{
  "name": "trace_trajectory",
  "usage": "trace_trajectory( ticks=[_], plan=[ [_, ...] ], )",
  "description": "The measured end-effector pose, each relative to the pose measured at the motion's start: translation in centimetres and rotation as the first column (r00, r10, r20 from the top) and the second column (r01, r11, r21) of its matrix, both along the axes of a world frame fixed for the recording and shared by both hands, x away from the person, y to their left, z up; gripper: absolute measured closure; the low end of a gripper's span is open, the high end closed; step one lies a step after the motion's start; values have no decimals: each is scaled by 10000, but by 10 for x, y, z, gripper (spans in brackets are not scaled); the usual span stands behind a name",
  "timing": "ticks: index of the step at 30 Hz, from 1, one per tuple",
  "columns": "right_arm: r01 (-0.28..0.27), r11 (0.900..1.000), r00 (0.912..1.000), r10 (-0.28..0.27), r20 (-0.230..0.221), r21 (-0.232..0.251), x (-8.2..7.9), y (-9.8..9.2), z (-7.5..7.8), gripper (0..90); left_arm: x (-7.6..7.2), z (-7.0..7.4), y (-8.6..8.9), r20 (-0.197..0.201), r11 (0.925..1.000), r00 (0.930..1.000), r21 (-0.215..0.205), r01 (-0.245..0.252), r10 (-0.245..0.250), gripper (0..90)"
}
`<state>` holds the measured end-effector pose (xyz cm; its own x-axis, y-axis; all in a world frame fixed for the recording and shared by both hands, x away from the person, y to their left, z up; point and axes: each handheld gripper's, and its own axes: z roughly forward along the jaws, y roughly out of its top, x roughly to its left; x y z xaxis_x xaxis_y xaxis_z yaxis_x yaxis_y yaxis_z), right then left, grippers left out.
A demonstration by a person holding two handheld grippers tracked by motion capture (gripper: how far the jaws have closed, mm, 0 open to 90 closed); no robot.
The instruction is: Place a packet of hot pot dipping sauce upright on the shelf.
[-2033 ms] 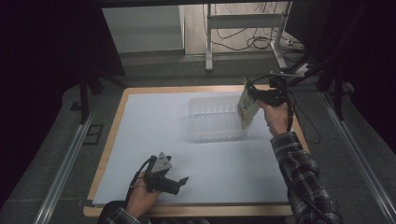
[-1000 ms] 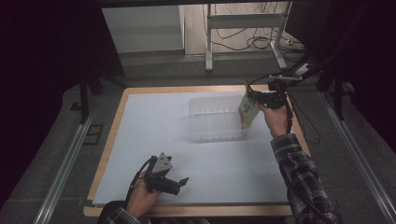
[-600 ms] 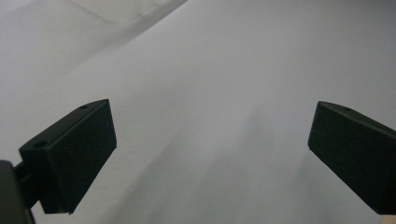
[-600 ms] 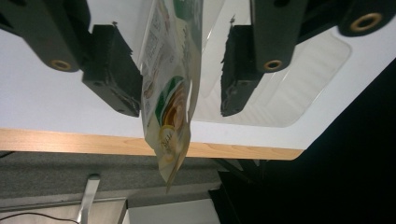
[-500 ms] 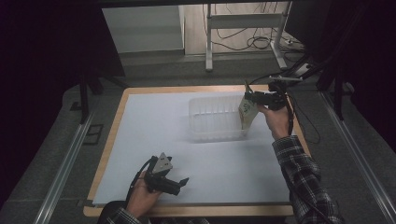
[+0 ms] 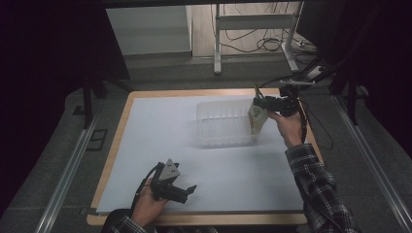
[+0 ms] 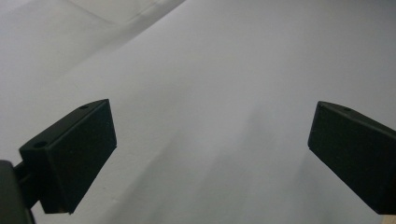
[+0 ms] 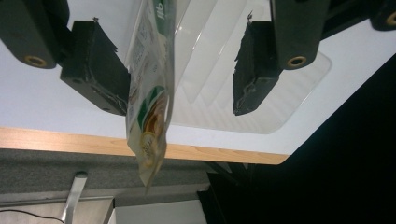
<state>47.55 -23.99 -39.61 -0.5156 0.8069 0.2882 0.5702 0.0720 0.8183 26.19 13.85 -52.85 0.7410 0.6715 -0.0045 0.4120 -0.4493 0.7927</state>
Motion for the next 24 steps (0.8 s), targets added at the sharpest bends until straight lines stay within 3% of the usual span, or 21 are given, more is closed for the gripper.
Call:
trace_trajectory(
  ticks=[24],
  plan=[
    [-703, 9924, 9966, 741, 349, -1009, -18, 6, -1, 293, 0, -1, -1, -10, 10000, 10000, 38, 72, -72, 9]
  ],
)
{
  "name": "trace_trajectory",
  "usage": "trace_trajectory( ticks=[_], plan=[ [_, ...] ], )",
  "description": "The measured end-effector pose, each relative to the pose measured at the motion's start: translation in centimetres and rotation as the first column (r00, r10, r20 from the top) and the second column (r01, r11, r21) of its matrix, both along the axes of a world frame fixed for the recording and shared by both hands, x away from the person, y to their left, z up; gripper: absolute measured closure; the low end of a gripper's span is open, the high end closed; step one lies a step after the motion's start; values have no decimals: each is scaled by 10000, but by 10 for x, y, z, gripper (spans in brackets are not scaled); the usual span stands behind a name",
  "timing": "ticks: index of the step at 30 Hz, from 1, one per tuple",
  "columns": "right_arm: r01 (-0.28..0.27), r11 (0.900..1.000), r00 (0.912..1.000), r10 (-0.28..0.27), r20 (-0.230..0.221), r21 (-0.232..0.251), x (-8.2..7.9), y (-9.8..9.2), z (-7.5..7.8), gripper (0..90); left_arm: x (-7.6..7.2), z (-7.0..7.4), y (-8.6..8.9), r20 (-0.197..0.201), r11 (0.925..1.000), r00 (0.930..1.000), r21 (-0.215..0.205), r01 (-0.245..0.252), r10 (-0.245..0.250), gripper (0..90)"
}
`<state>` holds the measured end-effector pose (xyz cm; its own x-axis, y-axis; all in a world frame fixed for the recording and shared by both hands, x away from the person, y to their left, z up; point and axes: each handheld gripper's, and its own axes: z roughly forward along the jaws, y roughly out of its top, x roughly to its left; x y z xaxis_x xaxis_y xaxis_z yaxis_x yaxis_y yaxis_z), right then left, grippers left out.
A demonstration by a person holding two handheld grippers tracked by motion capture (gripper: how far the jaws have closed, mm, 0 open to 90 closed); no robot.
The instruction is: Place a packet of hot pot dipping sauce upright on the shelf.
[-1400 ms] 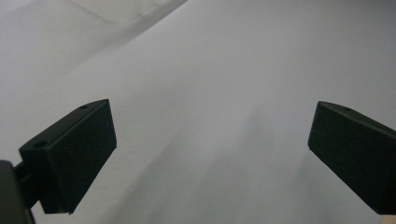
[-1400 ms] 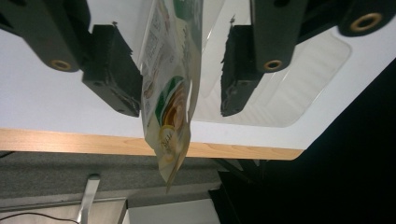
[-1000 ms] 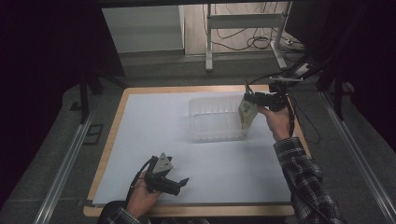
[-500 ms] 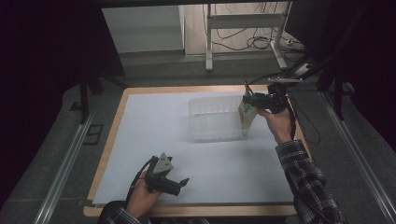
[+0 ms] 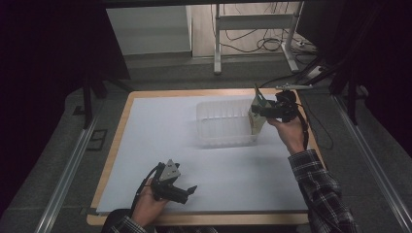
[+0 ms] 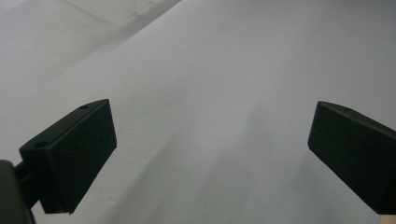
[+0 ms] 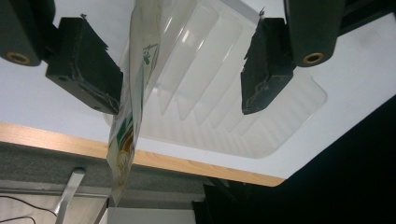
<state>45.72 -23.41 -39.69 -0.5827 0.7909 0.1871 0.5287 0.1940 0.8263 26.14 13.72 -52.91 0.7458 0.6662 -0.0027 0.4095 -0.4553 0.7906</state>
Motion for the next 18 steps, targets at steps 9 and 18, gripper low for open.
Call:
trace_trajectory(
  ticks=[9, 18],
  plan=[
    [-17, 9998, 10000, 18, 14, -181, -5, -3, -4, 273, 0, 0, 0, 2, 10000, 10000, 6, -7, 7, 9],
    [-85, 9998, 10000, 85, -2, -203, -10, -7, -8, 235, 0, 0, 0, 4, 10000, 10000, 8, -9, 9, 9]
  ],
)
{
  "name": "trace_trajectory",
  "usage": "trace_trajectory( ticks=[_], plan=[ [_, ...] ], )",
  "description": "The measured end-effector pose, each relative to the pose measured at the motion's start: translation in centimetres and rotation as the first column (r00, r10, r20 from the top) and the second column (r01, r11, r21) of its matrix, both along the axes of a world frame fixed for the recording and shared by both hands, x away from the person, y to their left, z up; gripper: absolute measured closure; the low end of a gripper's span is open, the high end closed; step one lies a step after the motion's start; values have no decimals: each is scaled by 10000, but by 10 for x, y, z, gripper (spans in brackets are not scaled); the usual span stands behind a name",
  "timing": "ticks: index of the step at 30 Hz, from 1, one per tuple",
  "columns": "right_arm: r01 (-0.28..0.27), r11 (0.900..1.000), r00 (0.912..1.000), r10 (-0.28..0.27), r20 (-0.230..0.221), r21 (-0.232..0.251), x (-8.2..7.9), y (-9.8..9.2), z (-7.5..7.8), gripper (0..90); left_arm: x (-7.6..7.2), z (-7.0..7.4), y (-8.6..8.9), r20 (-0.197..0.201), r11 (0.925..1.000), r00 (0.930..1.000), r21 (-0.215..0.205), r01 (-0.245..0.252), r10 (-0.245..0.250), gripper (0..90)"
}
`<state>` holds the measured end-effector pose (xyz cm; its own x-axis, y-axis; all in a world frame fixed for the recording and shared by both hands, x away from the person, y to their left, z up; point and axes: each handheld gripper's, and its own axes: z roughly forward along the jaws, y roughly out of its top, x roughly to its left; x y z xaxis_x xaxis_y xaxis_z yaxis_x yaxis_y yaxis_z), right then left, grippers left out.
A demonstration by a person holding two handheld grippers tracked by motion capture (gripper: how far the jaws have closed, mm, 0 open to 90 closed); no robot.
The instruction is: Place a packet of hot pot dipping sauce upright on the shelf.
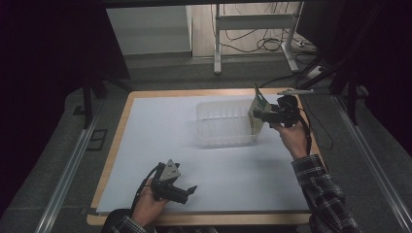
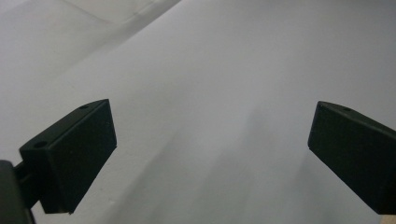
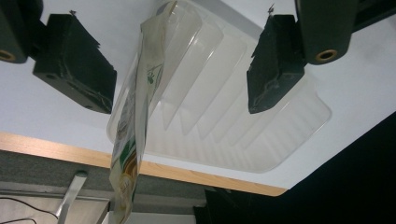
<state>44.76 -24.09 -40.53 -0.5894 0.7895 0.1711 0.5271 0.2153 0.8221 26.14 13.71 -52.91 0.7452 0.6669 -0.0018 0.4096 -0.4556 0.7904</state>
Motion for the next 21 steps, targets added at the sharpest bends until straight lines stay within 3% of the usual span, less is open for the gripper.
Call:
trace_trajectory(
  ticks=[9, 21],
  plan=[
    [-327, 9994, 9994, 327, 55, -138, -8, -1, -4, 178, 0, 0, 0, 5, 10000, 10000, 14, 12, -12, 9],
    [-669, 9977, 9975, 671, -210, 82, -13, -4, -11, 123, 0, 0, 0, 6, 10000, 10000, 9, 3, -3, 9]
  ],
)
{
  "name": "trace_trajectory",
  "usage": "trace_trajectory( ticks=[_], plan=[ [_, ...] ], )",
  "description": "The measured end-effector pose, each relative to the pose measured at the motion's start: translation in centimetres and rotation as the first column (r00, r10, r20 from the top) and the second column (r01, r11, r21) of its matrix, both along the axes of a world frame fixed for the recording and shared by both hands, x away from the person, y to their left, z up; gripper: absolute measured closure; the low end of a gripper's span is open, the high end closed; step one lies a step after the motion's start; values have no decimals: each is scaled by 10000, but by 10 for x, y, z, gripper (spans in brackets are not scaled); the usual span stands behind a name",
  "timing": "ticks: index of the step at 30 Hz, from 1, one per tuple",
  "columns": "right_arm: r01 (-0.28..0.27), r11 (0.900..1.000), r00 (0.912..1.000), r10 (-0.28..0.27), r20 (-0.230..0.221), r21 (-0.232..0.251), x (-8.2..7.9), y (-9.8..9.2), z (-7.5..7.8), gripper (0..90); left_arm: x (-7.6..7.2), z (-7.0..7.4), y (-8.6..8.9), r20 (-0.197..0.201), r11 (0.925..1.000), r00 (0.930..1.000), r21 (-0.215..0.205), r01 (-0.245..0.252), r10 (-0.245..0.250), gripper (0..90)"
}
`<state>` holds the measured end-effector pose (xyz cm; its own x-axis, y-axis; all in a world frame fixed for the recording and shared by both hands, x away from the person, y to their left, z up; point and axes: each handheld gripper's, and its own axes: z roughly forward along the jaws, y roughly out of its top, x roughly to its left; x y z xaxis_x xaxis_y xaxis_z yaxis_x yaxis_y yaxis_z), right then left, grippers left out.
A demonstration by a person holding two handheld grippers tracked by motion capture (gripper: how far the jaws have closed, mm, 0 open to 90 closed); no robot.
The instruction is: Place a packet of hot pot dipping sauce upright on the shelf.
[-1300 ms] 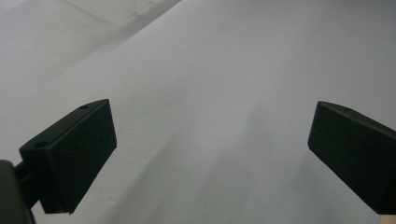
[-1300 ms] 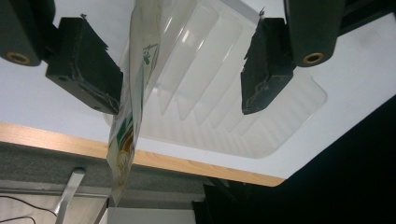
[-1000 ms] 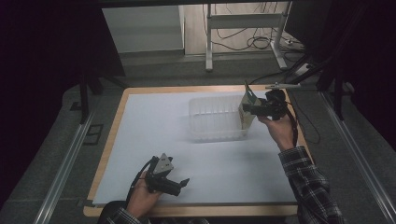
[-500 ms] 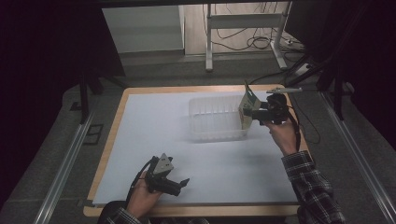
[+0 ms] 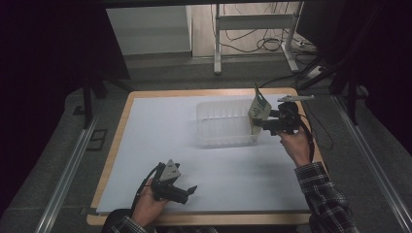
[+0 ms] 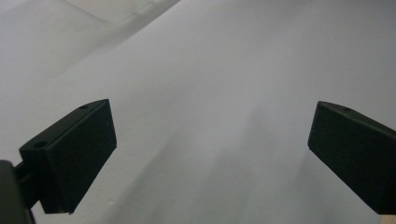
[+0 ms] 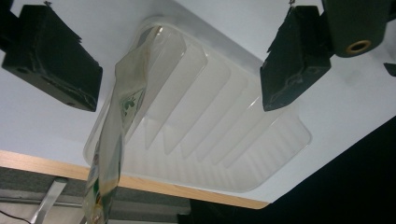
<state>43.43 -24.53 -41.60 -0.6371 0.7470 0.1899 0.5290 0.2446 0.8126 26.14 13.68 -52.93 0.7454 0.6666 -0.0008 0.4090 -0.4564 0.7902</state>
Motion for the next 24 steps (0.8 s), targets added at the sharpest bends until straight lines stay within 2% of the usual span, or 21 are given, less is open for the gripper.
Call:
trace_trajectory(
  ticks=[11, 21, 24],
  plan=[
    [-369, 9991, 9992, 373, 157, -219, -9, -2, -7, 84, 0, 0, 0, -17, 10000, 10000, 15, 27, -27, 9],
    [-676, 9966, 9958, 703, 581, -470, -21, -2, -9, 46, 0, -1, 0, -23, 10000, 10000, 22, 21, -21, 9],
    [-823, 9938, 9928, 884, 813, -752, -25, -3, -10, 33, 0, -1, 0, -34, 10000, 10000, 34, 20, -20, 9]
  ],
)
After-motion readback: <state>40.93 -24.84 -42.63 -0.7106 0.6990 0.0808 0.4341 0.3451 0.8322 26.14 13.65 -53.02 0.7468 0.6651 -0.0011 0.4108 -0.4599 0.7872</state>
